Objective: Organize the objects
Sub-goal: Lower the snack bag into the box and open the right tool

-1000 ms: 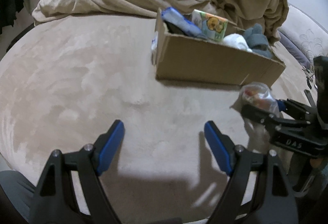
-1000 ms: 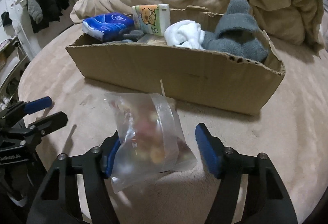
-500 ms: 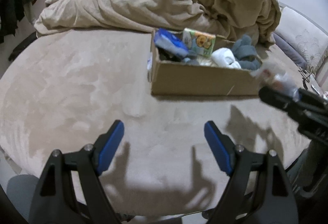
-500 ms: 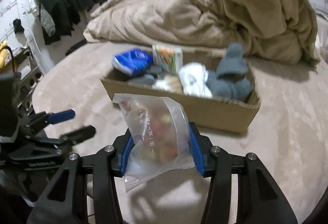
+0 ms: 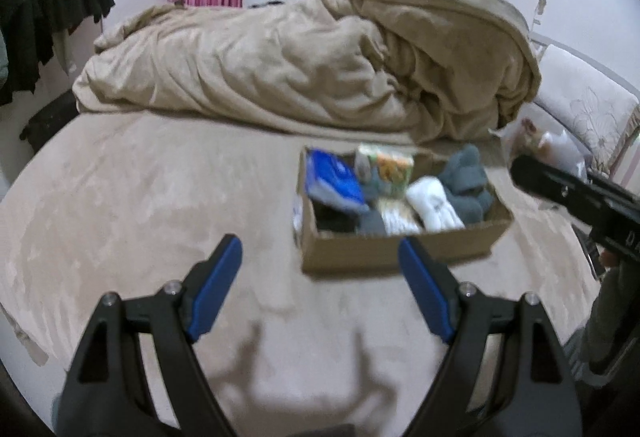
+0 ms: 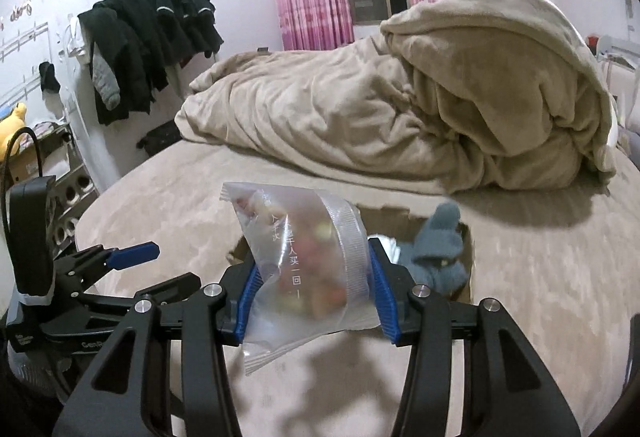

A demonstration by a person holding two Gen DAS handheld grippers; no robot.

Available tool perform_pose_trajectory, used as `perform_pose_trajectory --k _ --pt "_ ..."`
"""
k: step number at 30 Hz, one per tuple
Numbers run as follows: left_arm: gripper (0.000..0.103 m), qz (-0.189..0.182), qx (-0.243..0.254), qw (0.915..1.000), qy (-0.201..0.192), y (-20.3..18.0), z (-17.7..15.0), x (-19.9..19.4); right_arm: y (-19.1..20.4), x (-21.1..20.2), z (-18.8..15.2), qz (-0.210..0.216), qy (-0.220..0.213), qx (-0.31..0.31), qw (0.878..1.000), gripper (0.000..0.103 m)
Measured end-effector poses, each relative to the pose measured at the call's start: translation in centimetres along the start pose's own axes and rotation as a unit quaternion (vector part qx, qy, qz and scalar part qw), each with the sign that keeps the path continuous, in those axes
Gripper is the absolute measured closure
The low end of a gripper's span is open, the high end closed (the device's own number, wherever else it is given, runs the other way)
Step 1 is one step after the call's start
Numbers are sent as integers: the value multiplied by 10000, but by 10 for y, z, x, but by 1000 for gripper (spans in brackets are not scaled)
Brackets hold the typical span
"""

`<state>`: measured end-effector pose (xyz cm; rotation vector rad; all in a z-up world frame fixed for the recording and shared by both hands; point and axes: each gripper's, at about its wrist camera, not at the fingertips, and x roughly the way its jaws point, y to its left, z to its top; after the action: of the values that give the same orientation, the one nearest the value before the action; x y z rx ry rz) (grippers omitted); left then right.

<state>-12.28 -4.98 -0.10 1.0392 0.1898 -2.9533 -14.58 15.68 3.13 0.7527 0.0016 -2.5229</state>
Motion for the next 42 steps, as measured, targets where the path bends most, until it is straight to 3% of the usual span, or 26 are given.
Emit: perform_pose_trajectory --k 7,24,30,32,34,42 --pt "21 71 -94 9999 -118 18 18 21 -6 35 3 10 215 69 9997 52" --pt "21 130 -169 9990 382 38 -2 87 -14 130 -37 -141 1033 240 9943 51" --pt "21 133 -172 9993 319 35 -2 80 -15 123 -37 -207 929 245 9952 48" --pt "21 125 -160 9994 290 34 0 75 -14 113 -35 -239 802 243 9962 31" --pt "21 110 -130 9996 239 32 1 67 -14 106 -31 -284 681 260 9969 27" --pt "21 -16 -37 9998 181 20 -8 26 -8 56 -29 -513 464 351 9970 23"
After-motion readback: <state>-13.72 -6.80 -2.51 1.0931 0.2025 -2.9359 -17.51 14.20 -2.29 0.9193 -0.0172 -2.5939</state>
